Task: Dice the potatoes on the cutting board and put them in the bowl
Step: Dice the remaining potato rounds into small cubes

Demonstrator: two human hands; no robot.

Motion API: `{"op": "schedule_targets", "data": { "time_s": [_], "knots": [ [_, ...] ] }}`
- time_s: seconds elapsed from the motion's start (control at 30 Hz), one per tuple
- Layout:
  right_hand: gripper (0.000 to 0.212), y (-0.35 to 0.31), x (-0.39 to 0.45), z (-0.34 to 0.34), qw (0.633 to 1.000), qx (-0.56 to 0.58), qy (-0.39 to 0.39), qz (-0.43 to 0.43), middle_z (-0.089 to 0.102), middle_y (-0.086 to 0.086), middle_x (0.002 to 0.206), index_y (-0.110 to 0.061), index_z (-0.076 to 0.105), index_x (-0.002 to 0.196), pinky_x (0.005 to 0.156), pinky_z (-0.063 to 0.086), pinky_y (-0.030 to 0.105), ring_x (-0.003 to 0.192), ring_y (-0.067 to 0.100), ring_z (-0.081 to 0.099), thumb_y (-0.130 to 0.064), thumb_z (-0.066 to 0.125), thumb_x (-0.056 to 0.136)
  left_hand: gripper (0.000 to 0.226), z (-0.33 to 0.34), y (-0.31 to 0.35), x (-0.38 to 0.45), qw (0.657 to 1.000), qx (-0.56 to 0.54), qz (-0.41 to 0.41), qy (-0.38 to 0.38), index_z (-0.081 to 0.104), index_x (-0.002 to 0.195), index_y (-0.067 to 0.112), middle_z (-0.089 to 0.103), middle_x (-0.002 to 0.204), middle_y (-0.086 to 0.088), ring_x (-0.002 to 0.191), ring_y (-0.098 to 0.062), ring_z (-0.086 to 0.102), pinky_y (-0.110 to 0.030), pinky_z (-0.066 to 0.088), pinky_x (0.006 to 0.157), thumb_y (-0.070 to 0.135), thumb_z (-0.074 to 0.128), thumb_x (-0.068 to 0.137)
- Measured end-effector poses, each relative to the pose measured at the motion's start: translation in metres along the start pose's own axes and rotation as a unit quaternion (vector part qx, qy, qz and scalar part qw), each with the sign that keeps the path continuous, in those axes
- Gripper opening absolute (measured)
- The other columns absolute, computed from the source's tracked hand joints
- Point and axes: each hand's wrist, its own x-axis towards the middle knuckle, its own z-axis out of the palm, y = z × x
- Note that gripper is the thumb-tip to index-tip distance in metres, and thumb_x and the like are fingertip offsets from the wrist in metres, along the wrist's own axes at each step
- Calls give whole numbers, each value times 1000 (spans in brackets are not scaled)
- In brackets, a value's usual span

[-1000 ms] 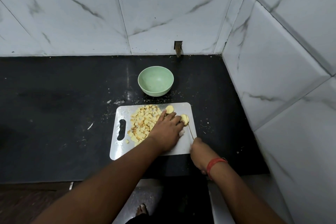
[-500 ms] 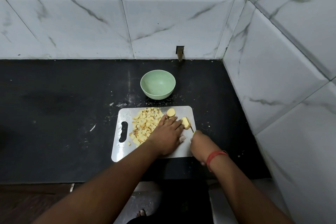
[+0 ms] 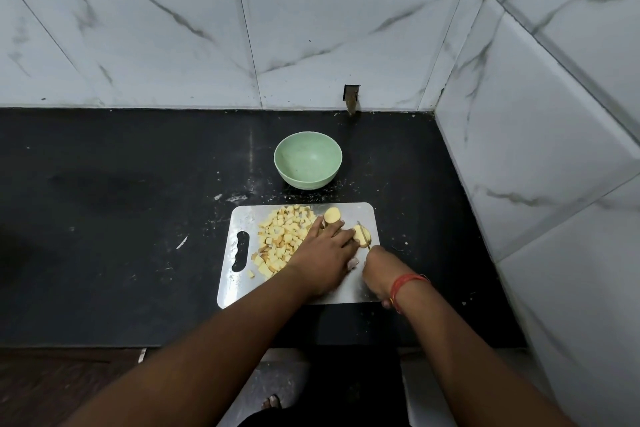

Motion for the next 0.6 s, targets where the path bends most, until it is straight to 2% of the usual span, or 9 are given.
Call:
{"op": "schedule_targets", "data": {
  "time_s": [0.03,0.07,0.17,0.23,0.33,0.43,0.47,0.5,0.6],
  "knots": [
    [27,0,6,3,998,-36,4,-46,44,1,73,-7,54,82,59,31,24,56,13,31,-20,43,103,53,-1,0,0,1000,2,0,0,40,155,22,34,161,-2,154,-29,16,-55,-4,123,46,28,109],
    [30,-4,-2,5,998,-46,-37,-12,37,-1,70,-9,49,77,59,31,23,56,12,30,-21,42,103,53,-1,1,0,1000,5,-1,1,40,154,22,34,161,-3,154,-29,17,-55,-4,123,46,28,109],
    [17,2,7,6,999,12,-35,-1,37,-3,69,-9,59,98,62,36,21,59,12,38,-24,49,99,52,-3,4,1,1000,12,-2,8,44,152,21,37,160,-4,153,-30,19,-54,-4,123,45,29,108],
    [24,9,13,20,994,-103,-38,-25,49,-1,77,-13,60,103,79,37,25,76,17,53,-32,46,100,52,-4,6,1,1000,20,-2,14,46,150,20,39,158,-5,153,-31,21,-54,-2,123,45,29,108],
    [55,14,21,32,998,-38,-46,-7,54,3,87,-12,57,103,73,39,24,73,18,53,-37,8,100,52,-4,8,0,1000,20,-8,12,44,151,20,37,159,-5,152,-30,20,-53,0,124,45,28,108],
    [25,22,17,42,999,-21,-27,10,52,7,87,-9,53,94,79,41,27,71,21,50,-22,34,103,52,-4,9,-1,1000,11,-15,7,42,152,19,34,161,-4,153,-30,18,-53,-2,124,44,29,109],
    [19,24,18,48,997,68,-20,36,54,9,92,-7,53,102,78,42,24,72,20,49,-20,39,102,52,-4,9,-1,1000,10,-16,6,42,152,20,34,161,-4,153,-30,18,-53,-2,124,44,28,109],
    [20,28,21,52,988,152,7,20,56,12,99,-4,52,112,70,40,21,74,19,50,-16,41,100,52,-5,9,-1,1000,12,-16,4,42,152,20,34,161,-4,154,-29,18,-53,-3,124,44,28,109],
    [32,39,25,64,987,143,65,25,59,19,119,0,42,128,64,38,28,97,28,59,-7,42,97,53,-7,9,1,1000,12,-15,-2,41,153,20,34,162,-4,154,-29,17,-53,-3,124,45,27,109]
  ]
}}
